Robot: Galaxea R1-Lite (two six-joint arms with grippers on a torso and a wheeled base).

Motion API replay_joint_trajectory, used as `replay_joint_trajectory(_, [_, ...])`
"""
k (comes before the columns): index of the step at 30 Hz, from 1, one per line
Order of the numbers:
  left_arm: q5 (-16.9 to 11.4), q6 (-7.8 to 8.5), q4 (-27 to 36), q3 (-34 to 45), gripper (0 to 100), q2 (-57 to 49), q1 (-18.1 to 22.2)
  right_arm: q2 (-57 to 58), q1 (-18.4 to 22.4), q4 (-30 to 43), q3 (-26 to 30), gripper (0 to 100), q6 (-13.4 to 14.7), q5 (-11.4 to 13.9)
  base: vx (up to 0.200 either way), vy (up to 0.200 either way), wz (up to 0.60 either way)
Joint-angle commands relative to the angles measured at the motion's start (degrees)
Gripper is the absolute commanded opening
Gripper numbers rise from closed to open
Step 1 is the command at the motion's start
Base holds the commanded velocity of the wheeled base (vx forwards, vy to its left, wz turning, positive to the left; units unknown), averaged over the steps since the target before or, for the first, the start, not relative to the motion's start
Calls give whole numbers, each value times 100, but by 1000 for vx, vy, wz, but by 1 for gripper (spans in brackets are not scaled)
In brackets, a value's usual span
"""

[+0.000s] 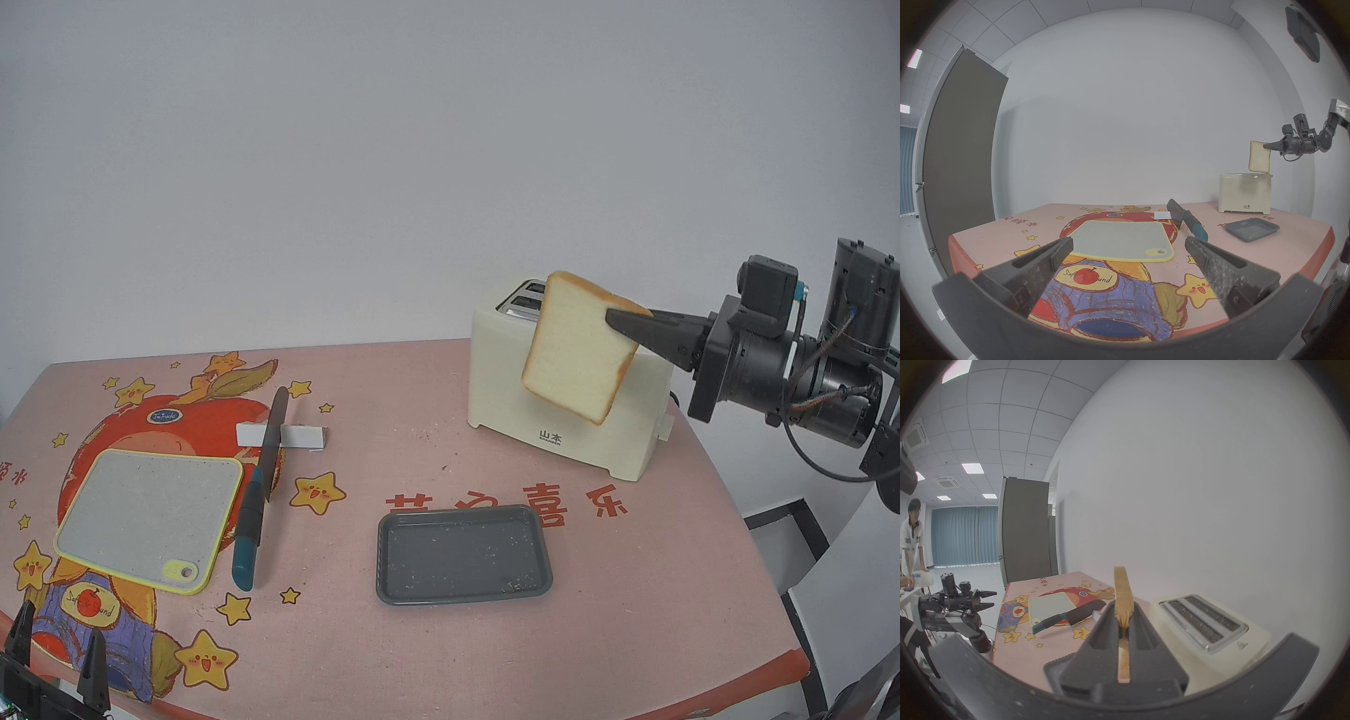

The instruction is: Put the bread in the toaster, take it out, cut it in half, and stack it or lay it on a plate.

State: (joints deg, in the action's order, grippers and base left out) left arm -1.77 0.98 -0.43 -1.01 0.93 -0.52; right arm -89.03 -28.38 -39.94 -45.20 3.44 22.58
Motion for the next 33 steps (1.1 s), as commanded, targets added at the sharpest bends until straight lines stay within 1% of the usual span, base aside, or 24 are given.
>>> replay_joint_trajectory(1, [1,-1,-1,101,100,-93,0,281,-238,-304,583,0,386,10,0,0,0])
replay_joint_trajectory(4, [1,-1,-1,101,100,-93,0,298,-370,-981,943,0,561,10,0,0,0])
replay_joint_trajectory(5, [1,-1,-1,101,100,-93,0,298,-388,-1104,1005,0,597,10,0,0,0])
replay_joint_trajectory(6, [1,-1,-1,101,100,-93,0,281,-458,-1526,1207,0,693,10,0,0,0])
replay_joint_trajectory(9, [-8,-1,-1,101,100,-93,0,246,-555,-2370,1637,0,843,1,0,0,0])
replay_joint_trajectory(11, [1,-1,-1,101,100,-93,0,228,-634,-2730,1884,0,895,1,0,0,0])
replay_joint_trajectory(12, [1,-1,-1,101,100,-93,0,228,-634,-2730,1884,0,895,1,0,0,0])
replay_joint_trajectory(13, [1,-1,-1,101,100,-93,0,228,-713,-2976,2121,0,904,-8,0,0,0])
replay_joint_trajectory(16, [1,-1,-1,101,100,-93,0,237,-748,-3082,2332,0,922,10,0,0,0])
replay_joint_trajectory(20, [1,-1,-1,101,100,-93,0,316,-1047,-3082,2367,0,931,-16,0,0,0])
replay_joint_trajectory(23, [1,-1,-1,101,100,-93,0,377,-1073,-3082,2385,0,922,-25,0,0,0])
replay_joint_trajectory(28, [-8,-1,-1,101,100,-93,0,439,-1056,-3082,2595,0,869,-34,0,0,0])
replay_joint_trajectory(29, [1,-1,-1,101,100,-93,0,483,-1012,-3082,2736,0,860,-34,0,0,0])
replay_joint_trajectory(31, [-8,-1,-1,101,100,-93,0,456,-1003,-3082,2762,0,860,-34,0,0,0])
replay_joint_trajectory(33, [1,-1,-1,101,100,-93,0,439,-1073,-3073,2789,0,843,-34,0,0,0])
